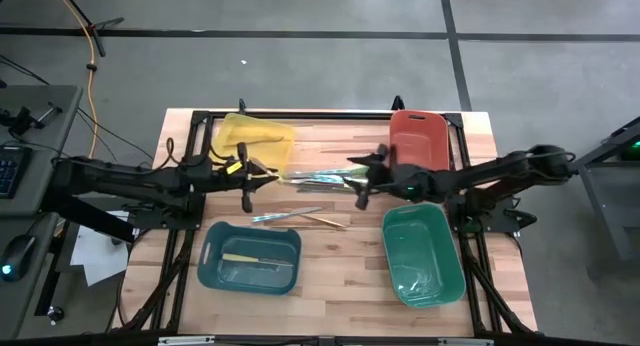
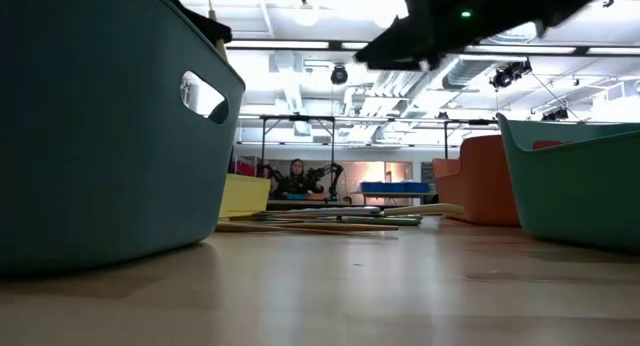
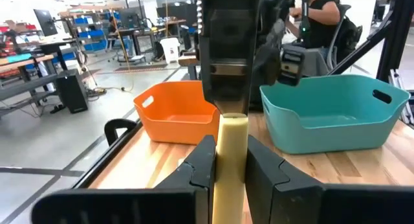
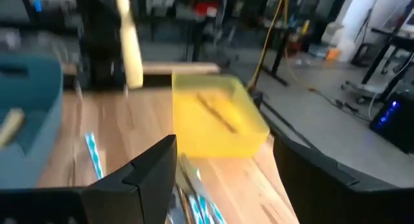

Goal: Sort silverware by color (type)
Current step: Put the yellow knife into the blue bin

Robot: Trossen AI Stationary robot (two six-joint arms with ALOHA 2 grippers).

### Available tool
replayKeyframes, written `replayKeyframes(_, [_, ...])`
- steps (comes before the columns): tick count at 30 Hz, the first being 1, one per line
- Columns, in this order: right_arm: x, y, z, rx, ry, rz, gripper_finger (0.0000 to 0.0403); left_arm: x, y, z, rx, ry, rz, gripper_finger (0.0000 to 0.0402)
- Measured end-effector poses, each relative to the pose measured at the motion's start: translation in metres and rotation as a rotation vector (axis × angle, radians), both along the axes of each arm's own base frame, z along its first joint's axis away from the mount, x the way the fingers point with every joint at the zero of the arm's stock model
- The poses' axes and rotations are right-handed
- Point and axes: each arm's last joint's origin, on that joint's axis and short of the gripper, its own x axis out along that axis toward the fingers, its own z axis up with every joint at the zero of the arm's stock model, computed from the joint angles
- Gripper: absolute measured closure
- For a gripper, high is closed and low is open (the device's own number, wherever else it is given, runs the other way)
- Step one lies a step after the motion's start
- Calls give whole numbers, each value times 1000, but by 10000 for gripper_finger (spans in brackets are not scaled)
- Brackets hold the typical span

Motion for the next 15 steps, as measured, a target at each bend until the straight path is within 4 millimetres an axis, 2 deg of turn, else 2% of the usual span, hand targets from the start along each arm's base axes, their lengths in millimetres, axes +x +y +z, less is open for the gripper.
replayKeyframes(3, [-17,0,-8,57,-99,111,160,-2,0,3,0,-22,0,367])
replayKeyframes(7, [-27,1,-12,99,-175,300,160,-2,0,3,4,-19,-10,367])
replayKeyframes(15, [-28,0,-12,88,-184,315,160,-1,0,2,5,-17,-10,367])
